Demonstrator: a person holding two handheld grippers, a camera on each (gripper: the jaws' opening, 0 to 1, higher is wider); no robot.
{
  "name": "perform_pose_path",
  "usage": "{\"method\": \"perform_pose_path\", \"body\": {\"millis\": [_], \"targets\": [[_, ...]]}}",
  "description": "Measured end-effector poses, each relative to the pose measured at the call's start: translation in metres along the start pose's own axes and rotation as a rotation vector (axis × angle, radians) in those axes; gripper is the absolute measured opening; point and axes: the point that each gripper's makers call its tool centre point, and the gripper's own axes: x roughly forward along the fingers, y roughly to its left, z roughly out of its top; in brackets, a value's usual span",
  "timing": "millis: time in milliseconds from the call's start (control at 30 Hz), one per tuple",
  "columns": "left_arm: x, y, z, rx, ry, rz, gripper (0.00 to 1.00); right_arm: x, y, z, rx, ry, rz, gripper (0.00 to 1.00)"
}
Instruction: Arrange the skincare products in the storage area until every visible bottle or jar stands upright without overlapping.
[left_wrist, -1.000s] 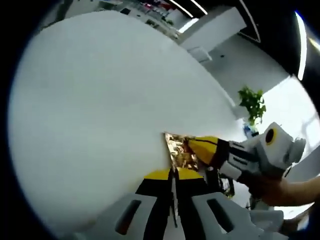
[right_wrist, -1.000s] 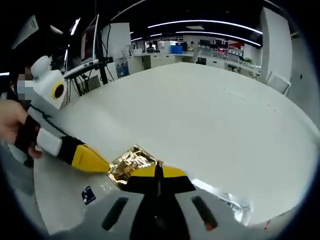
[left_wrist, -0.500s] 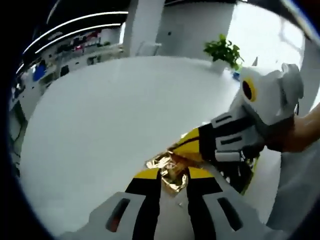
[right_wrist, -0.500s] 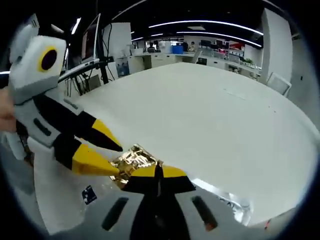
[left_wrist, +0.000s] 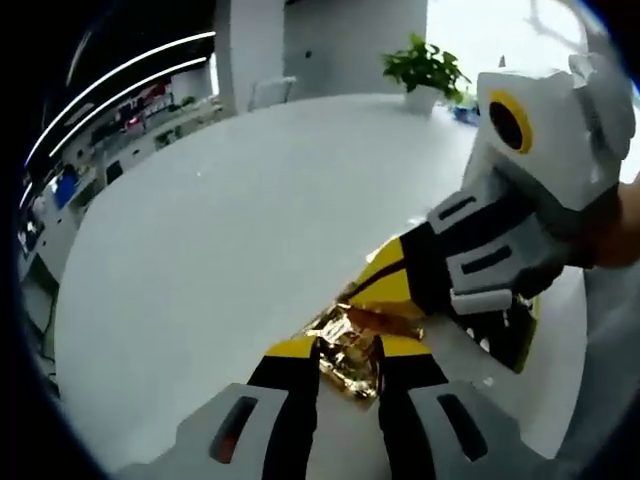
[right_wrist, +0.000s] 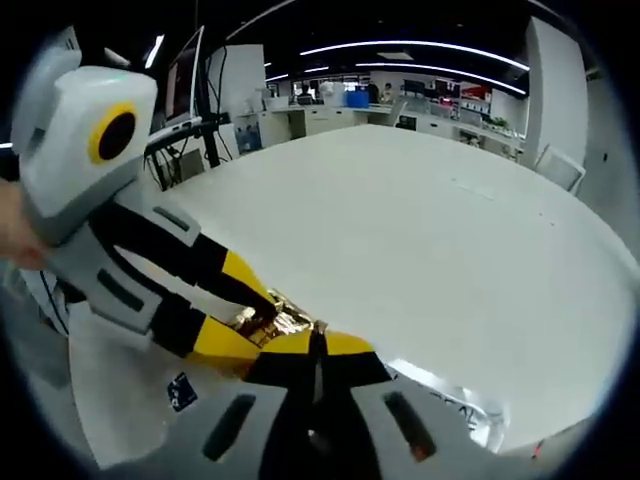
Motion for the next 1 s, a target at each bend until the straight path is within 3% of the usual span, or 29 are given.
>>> {"method": "perform_pose_path", "body": {"millis": [333,600,1000], "targets": [[0.0,0.0,0.0,-0.001,-0.002,0.004,0.18,-0.014,-0.013,0.008,-0.013,-0.025,-0.036,0.19],[0.0,0.0,0.0,-0.008,0.004,0.005,0.18,-0.025,-0.016,0.005,-0.013,-0.024,-0.051,0.25],[-0.004,-0.005,0.001,-0.006,0.036,-0.011,0.22,-0.049,-0.006,0.004,-0.039,-0.04,0.0,0.42]]}}
